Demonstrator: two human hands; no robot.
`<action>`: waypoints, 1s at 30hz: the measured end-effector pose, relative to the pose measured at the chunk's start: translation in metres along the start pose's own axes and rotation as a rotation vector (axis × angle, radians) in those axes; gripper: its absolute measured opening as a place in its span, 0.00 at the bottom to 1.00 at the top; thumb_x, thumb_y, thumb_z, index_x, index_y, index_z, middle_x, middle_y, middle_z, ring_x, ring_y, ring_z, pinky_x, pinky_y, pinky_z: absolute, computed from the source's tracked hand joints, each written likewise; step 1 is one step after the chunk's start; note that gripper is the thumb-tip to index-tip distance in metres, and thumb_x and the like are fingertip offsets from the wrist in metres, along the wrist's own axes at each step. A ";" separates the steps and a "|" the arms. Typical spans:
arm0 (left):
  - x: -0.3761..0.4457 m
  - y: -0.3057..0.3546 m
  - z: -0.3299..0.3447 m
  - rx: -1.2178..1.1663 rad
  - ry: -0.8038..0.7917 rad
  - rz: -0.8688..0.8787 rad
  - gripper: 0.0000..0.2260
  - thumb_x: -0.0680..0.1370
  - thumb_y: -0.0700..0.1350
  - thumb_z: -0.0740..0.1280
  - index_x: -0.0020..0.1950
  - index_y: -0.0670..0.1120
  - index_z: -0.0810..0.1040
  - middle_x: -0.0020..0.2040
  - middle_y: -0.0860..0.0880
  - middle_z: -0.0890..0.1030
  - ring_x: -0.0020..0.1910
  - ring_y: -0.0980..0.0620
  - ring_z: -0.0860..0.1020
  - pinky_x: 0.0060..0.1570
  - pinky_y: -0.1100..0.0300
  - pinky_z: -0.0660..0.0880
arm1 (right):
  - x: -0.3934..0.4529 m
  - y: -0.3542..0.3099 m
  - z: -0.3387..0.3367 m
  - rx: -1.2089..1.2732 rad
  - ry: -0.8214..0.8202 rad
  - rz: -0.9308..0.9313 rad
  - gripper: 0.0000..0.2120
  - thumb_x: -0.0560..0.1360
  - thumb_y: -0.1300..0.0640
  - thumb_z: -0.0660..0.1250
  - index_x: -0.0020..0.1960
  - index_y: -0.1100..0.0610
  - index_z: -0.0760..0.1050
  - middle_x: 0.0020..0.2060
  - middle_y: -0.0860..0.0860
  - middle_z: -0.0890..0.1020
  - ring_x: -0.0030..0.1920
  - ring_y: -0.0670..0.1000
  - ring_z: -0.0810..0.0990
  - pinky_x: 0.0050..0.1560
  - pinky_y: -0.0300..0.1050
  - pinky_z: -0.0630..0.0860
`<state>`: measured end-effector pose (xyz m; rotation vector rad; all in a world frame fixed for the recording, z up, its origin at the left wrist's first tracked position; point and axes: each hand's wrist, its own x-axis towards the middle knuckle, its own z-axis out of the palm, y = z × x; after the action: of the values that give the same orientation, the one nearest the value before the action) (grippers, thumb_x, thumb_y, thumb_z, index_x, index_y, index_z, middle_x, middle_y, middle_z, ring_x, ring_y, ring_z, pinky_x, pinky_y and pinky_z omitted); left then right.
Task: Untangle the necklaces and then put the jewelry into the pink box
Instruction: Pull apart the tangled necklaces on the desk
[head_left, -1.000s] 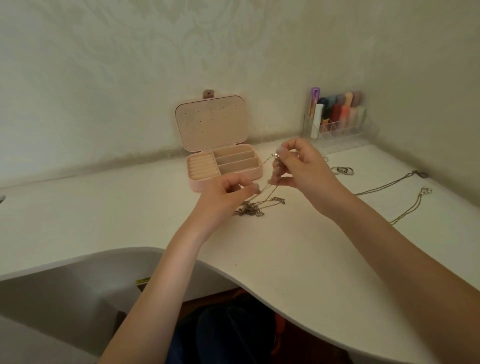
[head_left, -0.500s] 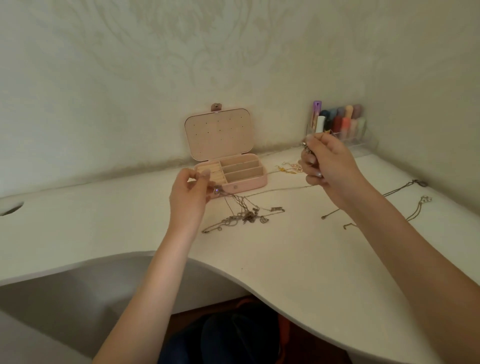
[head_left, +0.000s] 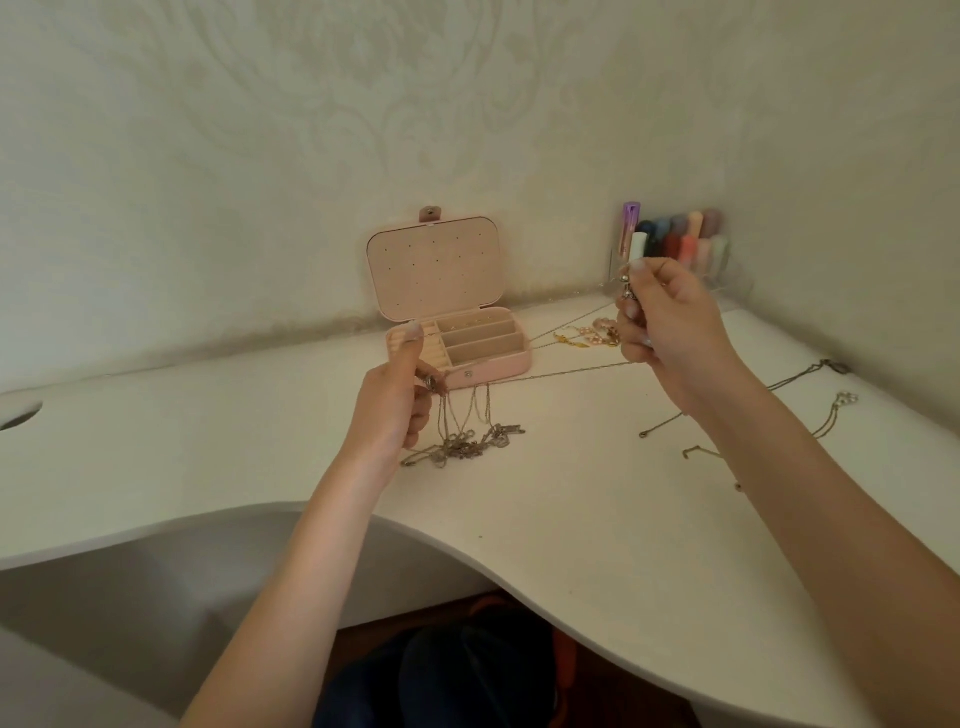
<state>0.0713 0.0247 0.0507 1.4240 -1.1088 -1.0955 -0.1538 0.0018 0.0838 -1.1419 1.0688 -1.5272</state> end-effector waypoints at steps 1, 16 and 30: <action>0.000 0.000 0.000 0.017 -0.037 -0.006 0.28 0.78 0.66 0.54 0.35 0.45 0.77 0.24 0.53 0.58 0.23 0.55 0.54 0.24 0.65 0.50 | 0.001 0.000 0.000 0.002 0.010 0.001 0.08 0.82 0.56 0.56 0.45 0.54 0.68 0.27 0.48 0.67 0.22 0.43 0.59 0.21 0.35 0.56; 0.002 -0.002 -0.008 0.254 -0.314 -0.111 0.36 0.64 0.79 0.46 0.29 0.45 0.66 0.23 0.53 0.55 0.22 0.54 0.52 0.24 0.62 0.48 | 0.002 -0.002 -0.003 0.043 0.040 0.026 0.07 0.82 0.56 0.56 0.46 0.54 0.69 0.30 0.49 0.68 0.21 0.43 0.60 0.21 0.34 0.56; 0.006 -0.002 -0.021 0.256 -0.414 -0.078 0.35 0.80 0.61 0.46 0.39 0.38 0.84 0.22 0.49 0.56 0.22 0.52 0.53 0.25 0.60 0.50 | 0.002 -0.001 -0.002 0.061 0.022 0.037 0.08 0.82 0.56 0.55 0.45 0.54 0.68 0.29 0.48 0.68 0.21 0.43 0.60 0.21 0.33 0.56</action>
<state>0.0930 0.0225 0.0506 1.4835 -1.5422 -1.3832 -0.1558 0.0007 0.0852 -1.0607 1.0455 -1.5365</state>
